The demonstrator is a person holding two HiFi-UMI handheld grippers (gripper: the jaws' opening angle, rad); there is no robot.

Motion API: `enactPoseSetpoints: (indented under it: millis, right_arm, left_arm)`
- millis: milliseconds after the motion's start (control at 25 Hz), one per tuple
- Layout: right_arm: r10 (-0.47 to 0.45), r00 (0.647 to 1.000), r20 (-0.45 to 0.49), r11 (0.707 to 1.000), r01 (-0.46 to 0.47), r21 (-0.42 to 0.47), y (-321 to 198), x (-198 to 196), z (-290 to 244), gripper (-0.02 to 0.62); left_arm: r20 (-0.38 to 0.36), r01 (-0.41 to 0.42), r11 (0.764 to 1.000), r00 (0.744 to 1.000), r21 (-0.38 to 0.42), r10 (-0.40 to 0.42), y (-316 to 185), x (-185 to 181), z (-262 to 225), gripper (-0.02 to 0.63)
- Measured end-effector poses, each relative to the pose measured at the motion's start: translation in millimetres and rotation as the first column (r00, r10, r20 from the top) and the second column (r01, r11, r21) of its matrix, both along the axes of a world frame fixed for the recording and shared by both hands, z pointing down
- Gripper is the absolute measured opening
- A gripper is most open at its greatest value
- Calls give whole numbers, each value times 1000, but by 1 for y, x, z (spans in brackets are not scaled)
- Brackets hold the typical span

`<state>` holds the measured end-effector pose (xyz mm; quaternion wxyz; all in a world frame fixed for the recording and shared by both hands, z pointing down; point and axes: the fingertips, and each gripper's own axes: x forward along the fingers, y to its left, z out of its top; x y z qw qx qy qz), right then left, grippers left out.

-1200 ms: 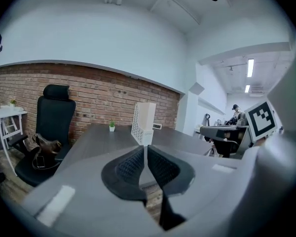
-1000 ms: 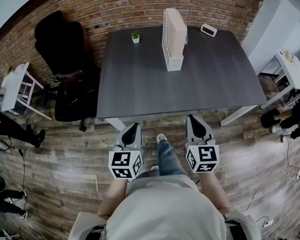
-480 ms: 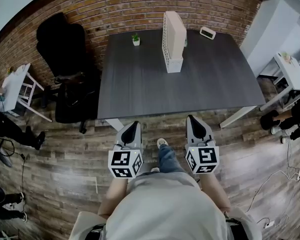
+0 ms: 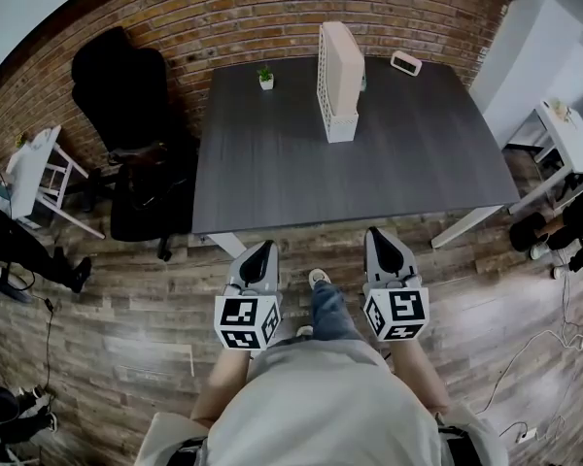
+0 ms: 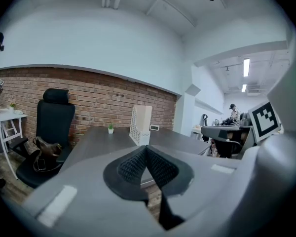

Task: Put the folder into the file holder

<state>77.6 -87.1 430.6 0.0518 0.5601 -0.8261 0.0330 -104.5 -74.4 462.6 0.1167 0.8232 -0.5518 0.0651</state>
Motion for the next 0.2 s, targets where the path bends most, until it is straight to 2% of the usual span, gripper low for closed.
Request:
enactPoseSetpoints:
  millis: [200]
  right_arm:
    - [-5, 1000, -3, 1000, 5, 3, -2, -1, 0, 2]
  left_arm:
    - [0, 2, 1000, 1000, 1, -2, -1, -1, 2, 9]
